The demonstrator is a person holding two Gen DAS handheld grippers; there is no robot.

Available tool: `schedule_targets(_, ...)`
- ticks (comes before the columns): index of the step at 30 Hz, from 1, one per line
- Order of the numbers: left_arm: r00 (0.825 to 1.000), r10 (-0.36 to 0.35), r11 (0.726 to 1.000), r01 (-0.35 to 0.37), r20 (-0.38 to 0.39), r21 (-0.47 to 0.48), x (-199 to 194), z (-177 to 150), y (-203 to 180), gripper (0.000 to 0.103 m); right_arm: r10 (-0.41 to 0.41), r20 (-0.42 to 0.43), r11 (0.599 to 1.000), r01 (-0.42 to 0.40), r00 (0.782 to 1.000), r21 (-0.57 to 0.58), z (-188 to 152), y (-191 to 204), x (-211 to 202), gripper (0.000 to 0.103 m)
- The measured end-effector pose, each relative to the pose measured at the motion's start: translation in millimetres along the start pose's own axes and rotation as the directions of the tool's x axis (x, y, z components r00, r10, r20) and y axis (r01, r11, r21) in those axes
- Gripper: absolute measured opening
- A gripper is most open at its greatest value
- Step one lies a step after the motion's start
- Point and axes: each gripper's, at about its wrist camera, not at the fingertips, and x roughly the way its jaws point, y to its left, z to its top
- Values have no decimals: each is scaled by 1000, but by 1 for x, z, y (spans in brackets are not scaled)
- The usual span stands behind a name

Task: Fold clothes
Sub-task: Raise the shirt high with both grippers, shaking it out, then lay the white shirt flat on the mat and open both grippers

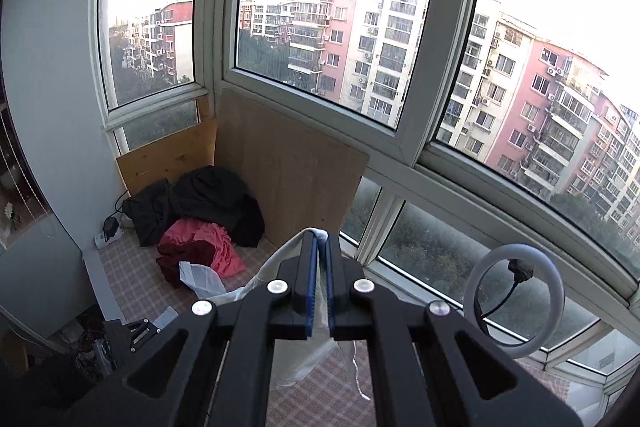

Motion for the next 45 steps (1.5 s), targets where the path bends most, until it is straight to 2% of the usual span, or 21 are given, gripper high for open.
schedule_targets(5,992,38,999,-35,124,-25,-26,63,37,54,-33,135,998,39,990,-42,44,33,-78,4)
schedule_targets(11,964,-33,999,27,264,27,-71,109,53,54,-98,246,991,116,964,-60,75,72,-157,4)
schedule_targets(14,950,-99,994,81,295,71,-83,119,52,54,-147,245,985,163,958,-49,87,85,-173,4)
schedule_targets(18,943,-182,982,162,278,95,-82,109,57,55,-169,142,984,176,975,-38,92,87,-138,4)
schedule_targets(20,940,-243,970,228,239,90,-73,95,60,56,-173,58,984,174,983,-22,83,81,-99,4)
schedule_targets(22,952,-243,969,231,186,84,-56,78,55,56,-159,-37,987,159,987,6,67,67,-49,4)
schedule_targets(25,970,-223,974,217,97,66,-28,49,43,56,-179,-172,982,186,969,24,28,42,28,4)
schedule_targets(29,975,-221,974,221,-19,43,10,12,5,56,-144,-314,983,172,938,63,-26,12,104,4)
schedule_targets(32,961,-265,964,265,-82,-4,38,-6,-37,56,-100,-346,988,135,933,81,-50,-1,126,4)
schedule_targets(36,960,-258,966,255,-112,-34,73,-22,-104,57,-76,-351,993,103,933,60,-60,-13,129,4)
schedule_targets(39,976,-180,984,177,-121,-33,93,-28,-143,58,-52,-344,995,77,938,61,-62,-24,127,4)
schedule_targets(40,980,-146,989,143,-132,-30,102,-32,-152,58,-50,-344,996,74,938,55,-64,-29,126,4)
schedule_targets(43,961,-179,982,162,-211,-95,115,-51,-152,58,-36,-365,998,54,930,40,-87,-45,131,4)
schedule_targets(45,957,-147,987,125,-250,-101,114,-68,-145,57,-5,-393,999,20,919,34,-110,-56,140,4)
